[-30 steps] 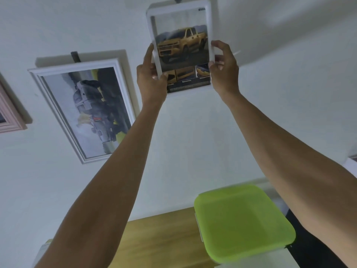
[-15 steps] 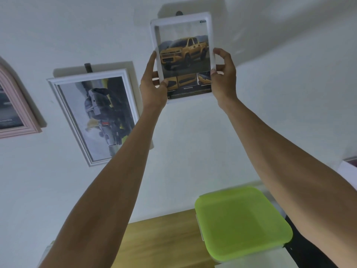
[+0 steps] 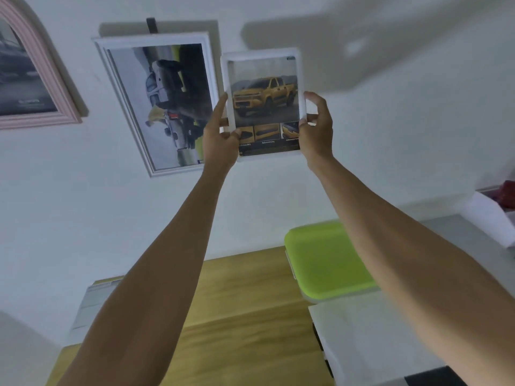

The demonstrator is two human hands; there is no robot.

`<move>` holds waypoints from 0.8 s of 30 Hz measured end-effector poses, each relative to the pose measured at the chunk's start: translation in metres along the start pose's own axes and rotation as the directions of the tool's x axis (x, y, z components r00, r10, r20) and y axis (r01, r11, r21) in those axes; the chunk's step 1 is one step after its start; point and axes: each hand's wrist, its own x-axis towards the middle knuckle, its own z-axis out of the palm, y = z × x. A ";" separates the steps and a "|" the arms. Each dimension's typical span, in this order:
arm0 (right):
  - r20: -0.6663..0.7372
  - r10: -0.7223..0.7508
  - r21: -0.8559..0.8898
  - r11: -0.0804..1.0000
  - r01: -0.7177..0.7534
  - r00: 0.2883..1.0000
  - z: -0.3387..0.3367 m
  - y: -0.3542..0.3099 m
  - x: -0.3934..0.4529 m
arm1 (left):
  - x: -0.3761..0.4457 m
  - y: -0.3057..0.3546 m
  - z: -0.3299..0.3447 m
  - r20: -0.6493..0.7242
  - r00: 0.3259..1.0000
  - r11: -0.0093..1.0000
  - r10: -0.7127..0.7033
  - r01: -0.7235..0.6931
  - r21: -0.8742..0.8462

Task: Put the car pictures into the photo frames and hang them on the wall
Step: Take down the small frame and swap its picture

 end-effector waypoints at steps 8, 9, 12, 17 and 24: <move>0.019 0.239 -0.065 0.969 -0.237 0.971 0.040 0.047 -0.134 | -0.098 -0.072 -0.084 0.100 0.976 0.981 -0.191 0.193 -0.013; 0.016 0.270 -0.076 0.961 -0.268 0.963 0.046 0.055 -0.151 | -0.110 -0.082 -0.095 0.111 0.970 0.976 -0.215 0.217 -0.003; 0.020 0.355 -0.110 0.930 -0.351 0.935 0.063 0.078 -0.198 | -0.141 -0.111 -0.124 0.126 0.953 0.961 -0.277 0.277 0.017; 0.041 0.463 -0.152 0.879 -0.452 0.885 0.084 0.108 -0.263 | -0.190 -0.161 -0.160 0.106 0.912 0.918 -0.396 0.392 0.052; 0.083 0.609 -0.276 0.775 -0.569 0.789 0.098 0.166 -0.339 | -0.264 -0.220 -0.188 0.038 0.832 0.832 -0.554 0.550 0.071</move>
